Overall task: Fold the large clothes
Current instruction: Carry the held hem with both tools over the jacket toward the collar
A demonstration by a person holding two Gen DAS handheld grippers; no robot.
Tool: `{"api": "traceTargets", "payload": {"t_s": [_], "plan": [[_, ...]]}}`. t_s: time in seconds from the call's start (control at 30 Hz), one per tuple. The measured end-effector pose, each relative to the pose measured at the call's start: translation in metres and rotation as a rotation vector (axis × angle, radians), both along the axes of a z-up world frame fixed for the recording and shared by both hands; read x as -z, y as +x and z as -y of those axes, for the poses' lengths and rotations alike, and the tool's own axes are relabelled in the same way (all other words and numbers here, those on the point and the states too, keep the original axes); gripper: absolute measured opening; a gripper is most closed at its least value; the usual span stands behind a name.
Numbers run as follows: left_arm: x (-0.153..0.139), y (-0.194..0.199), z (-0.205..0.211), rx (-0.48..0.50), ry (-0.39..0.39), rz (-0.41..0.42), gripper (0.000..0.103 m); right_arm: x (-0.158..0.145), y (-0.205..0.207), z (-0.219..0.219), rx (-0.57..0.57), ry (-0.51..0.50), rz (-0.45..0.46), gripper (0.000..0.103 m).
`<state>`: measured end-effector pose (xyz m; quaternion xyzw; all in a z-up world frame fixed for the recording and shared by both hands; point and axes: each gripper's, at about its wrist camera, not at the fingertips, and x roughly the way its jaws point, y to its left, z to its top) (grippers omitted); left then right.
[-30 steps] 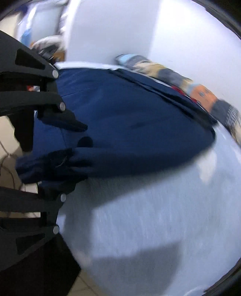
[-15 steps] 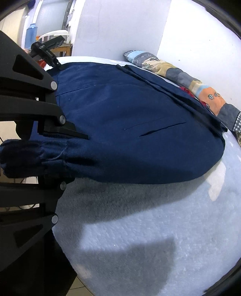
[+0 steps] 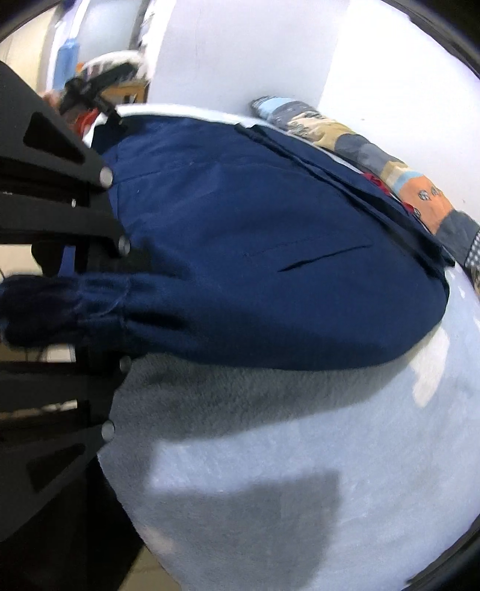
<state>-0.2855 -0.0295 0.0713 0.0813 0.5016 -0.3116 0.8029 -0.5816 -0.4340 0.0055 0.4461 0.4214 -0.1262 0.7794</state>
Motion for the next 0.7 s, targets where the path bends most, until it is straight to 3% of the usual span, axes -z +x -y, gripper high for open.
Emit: {"api": "traceTargets", "payload": {"t_s": [0.13,0.33,0.7], "plan": [[-0.007,-0.005,-0.003,0.007,-0.055,0.028,0.021,-0.015,0.000,-0.007,-0.020,-0.068,0.033,0.010],[-0.030,-0.016,-0.015,0.011,-0.161,0.070,0.019,-0.039,-0.017,-0.004,-0.015,-0.023,0.181,0.009],[-0.040,-0.036,-0.031,0.006,-0.216,0.072,0.019,-0.077,-0.043,-0.017,-0.068,-0.050,0.343,0.009]]}}
